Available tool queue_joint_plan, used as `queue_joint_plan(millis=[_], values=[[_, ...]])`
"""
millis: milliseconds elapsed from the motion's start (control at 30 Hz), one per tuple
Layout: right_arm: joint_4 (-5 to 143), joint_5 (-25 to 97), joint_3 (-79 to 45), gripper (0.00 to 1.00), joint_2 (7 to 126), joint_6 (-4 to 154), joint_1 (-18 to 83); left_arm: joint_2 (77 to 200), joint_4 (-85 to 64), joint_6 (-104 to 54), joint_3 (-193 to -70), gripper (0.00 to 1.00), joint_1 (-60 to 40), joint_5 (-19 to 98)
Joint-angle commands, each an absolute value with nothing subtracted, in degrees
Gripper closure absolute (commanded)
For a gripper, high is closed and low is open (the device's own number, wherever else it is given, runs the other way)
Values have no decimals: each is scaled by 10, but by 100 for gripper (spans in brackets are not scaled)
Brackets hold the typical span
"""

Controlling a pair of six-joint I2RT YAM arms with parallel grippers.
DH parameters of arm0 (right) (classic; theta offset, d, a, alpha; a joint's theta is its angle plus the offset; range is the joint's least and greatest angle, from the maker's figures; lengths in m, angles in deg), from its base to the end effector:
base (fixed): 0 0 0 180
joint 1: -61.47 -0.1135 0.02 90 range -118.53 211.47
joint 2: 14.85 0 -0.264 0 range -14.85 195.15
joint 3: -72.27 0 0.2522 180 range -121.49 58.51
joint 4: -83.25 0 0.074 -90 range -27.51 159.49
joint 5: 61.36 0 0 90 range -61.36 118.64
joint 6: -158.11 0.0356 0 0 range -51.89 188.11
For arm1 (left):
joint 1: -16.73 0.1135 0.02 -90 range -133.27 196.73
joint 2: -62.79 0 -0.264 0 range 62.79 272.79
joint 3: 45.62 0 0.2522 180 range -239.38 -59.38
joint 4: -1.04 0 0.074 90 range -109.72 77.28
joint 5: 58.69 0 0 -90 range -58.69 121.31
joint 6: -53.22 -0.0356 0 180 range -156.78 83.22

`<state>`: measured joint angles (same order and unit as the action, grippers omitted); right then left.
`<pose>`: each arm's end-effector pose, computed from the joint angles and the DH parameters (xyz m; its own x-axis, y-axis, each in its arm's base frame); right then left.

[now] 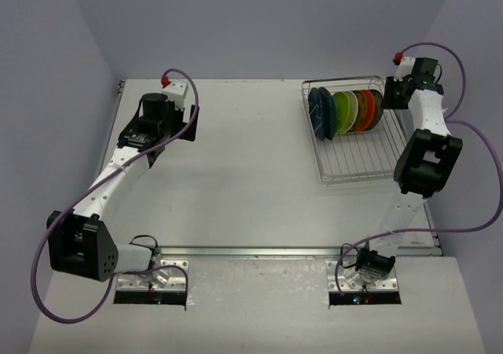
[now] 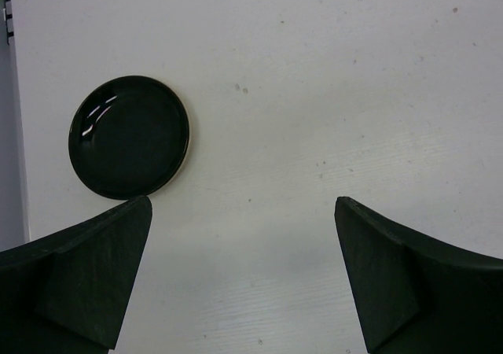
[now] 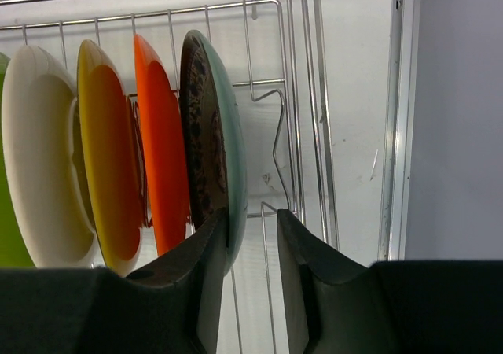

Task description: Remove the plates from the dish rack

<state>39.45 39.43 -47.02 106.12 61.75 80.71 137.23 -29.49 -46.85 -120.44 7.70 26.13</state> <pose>0.4595 -0.1533 0.2548 -0.6912 0.1260 -0.7116 0.1240 0.9908 0.0550 0.2929 -0.0433 0.3145 -0.4745 0.2517 -0.8435 0.1647 0.9667 0.1958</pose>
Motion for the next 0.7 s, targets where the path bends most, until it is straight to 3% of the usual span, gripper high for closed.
queue_joint_plan(millis=[0, 200, 667], values=[[429, 384, -478, 74, 1070, 610, 800, 1352, -261, -436, -1219, 0, 79, 281], [421, 402, -466, 99, 1038, 619, 788, 1340, -246, -405, -1211, 0, 79, 288], [422, 295, -477, 100, 944, 579, 734, 1356, -264, -395, -1233, 0, 79, 246]])
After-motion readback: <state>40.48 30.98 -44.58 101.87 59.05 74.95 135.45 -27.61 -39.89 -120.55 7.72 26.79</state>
